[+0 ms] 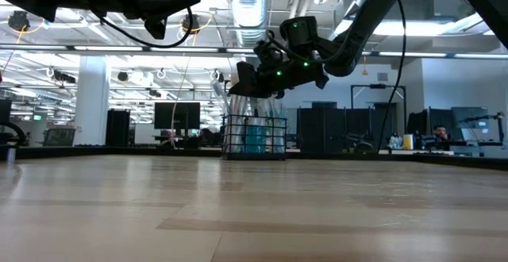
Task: Pick & Place toothbrushing station
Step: Put the orange toothbrush into the black wire organizer
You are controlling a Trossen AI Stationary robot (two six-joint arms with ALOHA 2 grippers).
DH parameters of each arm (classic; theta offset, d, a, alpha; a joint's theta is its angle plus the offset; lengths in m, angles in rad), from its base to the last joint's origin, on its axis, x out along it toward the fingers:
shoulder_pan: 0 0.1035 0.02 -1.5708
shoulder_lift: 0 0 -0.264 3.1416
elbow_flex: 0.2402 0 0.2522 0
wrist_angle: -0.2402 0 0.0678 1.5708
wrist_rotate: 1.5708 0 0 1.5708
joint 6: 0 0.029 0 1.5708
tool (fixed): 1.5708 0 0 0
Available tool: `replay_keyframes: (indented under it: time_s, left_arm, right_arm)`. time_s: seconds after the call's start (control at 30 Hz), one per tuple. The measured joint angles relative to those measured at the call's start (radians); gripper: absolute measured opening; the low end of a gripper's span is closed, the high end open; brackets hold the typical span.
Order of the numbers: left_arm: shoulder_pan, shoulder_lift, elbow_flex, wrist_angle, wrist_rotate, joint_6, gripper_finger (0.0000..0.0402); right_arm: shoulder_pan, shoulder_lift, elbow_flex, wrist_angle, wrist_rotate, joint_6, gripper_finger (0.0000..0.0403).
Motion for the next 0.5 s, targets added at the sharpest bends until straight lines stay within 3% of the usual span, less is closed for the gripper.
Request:
replay_keyframes:
  time_s: [0.3,0.5]
  left_arm:
    - [0.000,0.000,0.000,0.000,0.000,0.026,0.0004]
    - [0.000,0.000,0.000,0.000,0.001,0.031,0.0004]
  right_arm:
    - [0.000,-0.029,0.000,-0.051,0.010,-0.043,0.0156]
    - [0.000,-0.061,0.012,-0.080,0.021,-0.066,0.0183]
